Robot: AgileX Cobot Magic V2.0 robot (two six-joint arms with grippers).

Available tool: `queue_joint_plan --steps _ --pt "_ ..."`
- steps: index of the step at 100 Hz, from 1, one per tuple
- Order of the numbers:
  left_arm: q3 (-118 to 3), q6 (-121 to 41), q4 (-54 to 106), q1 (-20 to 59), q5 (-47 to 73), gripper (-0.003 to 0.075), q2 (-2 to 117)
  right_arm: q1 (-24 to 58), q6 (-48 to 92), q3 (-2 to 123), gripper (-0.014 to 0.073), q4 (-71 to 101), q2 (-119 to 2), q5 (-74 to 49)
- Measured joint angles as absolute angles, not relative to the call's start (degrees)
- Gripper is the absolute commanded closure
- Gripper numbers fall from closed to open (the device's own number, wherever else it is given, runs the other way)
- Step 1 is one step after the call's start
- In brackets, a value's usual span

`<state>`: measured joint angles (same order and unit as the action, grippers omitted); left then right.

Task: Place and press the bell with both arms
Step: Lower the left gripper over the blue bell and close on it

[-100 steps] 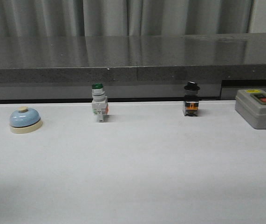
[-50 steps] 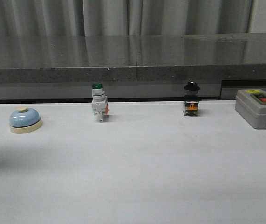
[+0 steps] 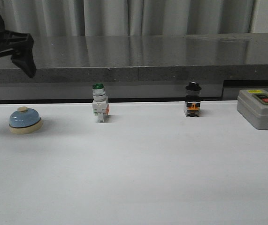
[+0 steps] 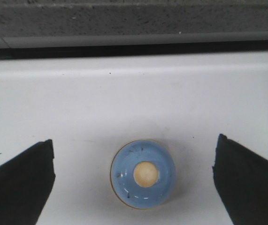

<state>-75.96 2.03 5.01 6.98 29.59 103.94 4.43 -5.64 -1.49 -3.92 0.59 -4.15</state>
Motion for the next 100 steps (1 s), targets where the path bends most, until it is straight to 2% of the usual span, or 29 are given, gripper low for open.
queue_joint_plan --steps 52,81,89,100 --pt "-78.56 1.92 4.58 8.02 31.98 0.0083 115.42 4.43 -5.64 -1.49 0.0654 -3.92 0.59 -4.15" --pt "-78.56 1.92 4.58 8.02 32.24 0.0085 117.37 4.43 -5.64 -1.49 0.0654 -3.92 0.59 -4.15" --pt "-78.56 1.92 4.58 8.02 32.24 0.0134 117.37 4.43 -5.64 -1.49 0.0654 -3.92 0.59 -4.15" --pt "-78.56 1.92 4.54 8.02 32.32 0.0306 117.37 4.43 -5.64 -1.49 0.0654 -3.92 0.59 -4.15"
